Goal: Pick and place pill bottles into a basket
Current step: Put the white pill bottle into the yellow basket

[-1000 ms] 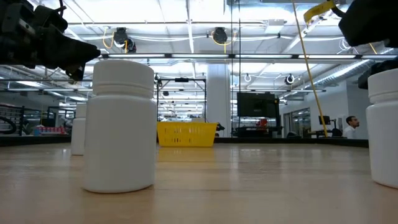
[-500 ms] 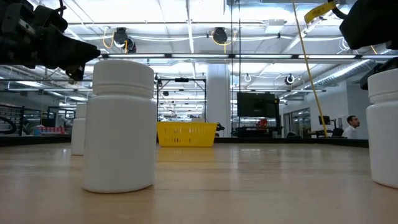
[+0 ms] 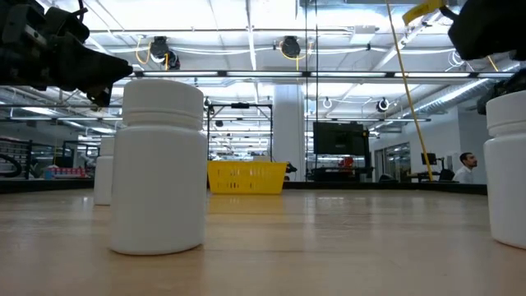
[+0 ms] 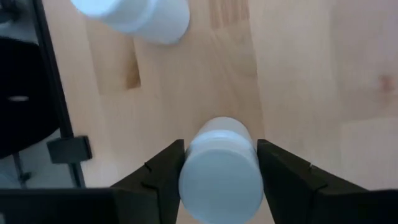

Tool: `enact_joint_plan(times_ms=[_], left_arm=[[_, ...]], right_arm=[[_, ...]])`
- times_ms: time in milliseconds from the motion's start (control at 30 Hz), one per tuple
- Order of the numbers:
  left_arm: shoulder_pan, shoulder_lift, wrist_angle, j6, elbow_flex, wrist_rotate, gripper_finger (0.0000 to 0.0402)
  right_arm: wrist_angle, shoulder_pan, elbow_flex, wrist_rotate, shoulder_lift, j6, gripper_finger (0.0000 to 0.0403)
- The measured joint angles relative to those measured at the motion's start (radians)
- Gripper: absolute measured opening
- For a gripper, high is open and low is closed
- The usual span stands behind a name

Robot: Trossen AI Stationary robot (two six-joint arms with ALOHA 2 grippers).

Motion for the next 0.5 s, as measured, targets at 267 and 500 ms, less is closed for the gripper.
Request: enact_joint_plan(times_ms=[267, 500], left_arm=[[0.000, 0.000, 0.000, 0.000, 0.000, 0.000, 0.0065], [0.000, 0.000, 0.000, 0.000, 0.000, 0.000, 0.0065]], right_arm=[[-0.032, -0.055, 0.000, 0.037, -0.076, 0.001, 0.0169], [-0.036, -0.139, 0.000, 0.082, -0.158, -0.019, 0.0168]])
